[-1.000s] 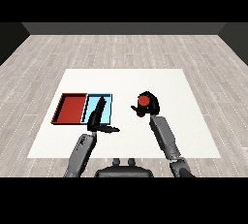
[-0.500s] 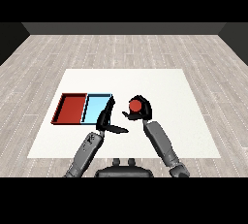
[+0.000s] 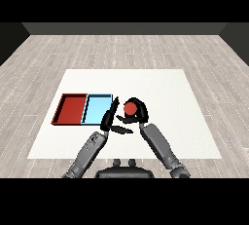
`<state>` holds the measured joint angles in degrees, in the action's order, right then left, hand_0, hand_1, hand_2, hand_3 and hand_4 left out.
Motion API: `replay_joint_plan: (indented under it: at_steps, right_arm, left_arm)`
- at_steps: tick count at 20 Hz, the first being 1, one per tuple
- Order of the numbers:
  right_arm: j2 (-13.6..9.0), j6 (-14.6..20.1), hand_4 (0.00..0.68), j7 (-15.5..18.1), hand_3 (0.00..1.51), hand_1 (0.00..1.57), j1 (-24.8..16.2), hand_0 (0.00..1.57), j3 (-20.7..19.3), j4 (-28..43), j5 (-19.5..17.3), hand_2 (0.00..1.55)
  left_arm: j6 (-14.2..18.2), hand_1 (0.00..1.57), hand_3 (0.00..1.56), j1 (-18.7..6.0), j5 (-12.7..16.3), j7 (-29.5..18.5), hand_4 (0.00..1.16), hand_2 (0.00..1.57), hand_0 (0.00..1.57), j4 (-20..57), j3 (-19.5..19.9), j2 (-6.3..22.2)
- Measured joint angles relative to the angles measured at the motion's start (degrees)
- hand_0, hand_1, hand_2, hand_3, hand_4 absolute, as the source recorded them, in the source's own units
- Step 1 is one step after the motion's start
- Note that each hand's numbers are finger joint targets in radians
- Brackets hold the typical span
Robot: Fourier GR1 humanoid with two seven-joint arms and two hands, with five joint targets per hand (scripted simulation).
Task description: Pick the red can and put it in the red box
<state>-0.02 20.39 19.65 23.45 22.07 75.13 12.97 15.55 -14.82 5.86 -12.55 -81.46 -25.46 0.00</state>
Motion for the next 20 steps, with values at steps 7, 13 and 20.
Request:
replay_joint_plan:
  at_steps: [7, 13, 20]
  right_arm:
    - [0.0, 2.5, 0.615, 0.9, 1.39, 1.45, 1.8, 1.45, 3.9, -0.2, 2.5, 1.43]
    - [0.0, 4.0, 0.595, -0.4, 1.38, 1.44, 2.1, 1.44, 6.4, 1.8, 3.0, 1.43]
    - [-0.5, 5.9, 0.511, 0.1, 1.4, 1.47, 4.4, 1.47, 8.1, 0.9, 5.6, 1.46]
  left_arm:
    - [0.9, 0.0, 0.0, -3.3, 0.9, 0.0, 0.0, 0.0, 0.0, 4.8, -0.4, 0.0]
    - [2.4, 0.0, 0.0, -5.2, 1.2, 0.9, 0.0, 0.0, 0.0, 5.5, -2.3, 0.1]
    - [4.9, 0.0, 0.0, -8.9, 3.6, -0.6, 0.24, 0.0, 0.0, 7.8, -2.7, 0.7]
